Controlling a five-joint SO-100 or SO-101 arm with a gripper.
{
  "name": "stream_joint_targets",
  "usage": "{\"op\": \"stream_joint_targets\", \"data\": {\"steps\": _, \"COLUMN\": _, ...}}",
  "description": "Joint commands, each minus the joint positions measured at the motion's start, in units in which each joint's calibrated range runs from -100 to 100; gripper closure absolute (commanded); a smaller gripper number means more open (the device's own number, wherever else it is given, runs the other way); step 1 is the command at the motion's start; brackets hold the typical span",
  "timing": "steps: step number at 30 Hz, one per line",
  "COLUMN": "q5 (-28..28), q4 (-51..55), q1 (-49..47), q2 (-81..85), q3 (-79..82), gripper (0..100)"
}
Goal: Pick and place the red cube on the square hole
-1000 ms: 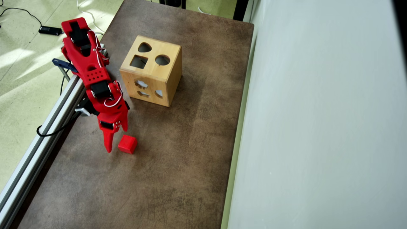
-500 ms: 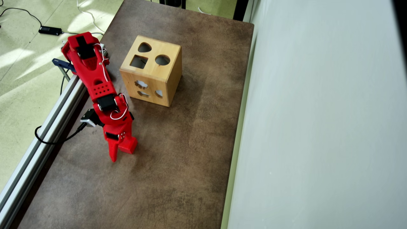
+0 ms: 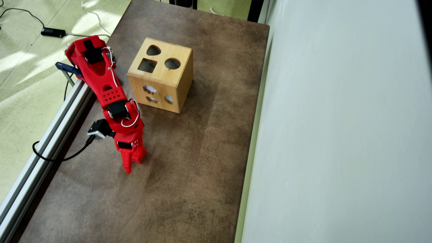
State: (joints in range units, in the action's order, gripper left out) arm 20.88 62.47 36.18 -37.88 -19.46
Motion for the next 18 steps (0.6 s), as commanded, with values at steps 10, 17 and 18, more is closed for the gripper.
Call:
{"op": "stream_joint_targets", "data": {"steps": 10, "q5": 0.15, "q4": 8.82, "q1": -0.82, "q2": 1.92, "q3": -2.19, "gripper": 60}}
{"op": "stream_joint_targets", "data": {"steps": 17, "q5": 0.15, "q4": 8.90, "q1": -0.82, "q2": 4.29, "q3": -2.01, "gripper": 60}}
{"op": "stream_joint_targets", "data": {"steps": 18, "q5": 0.15, "q4": 8.90, "q1": -0.82, "q2": 4.21, "q3": -2.01, "gripper": 60}}
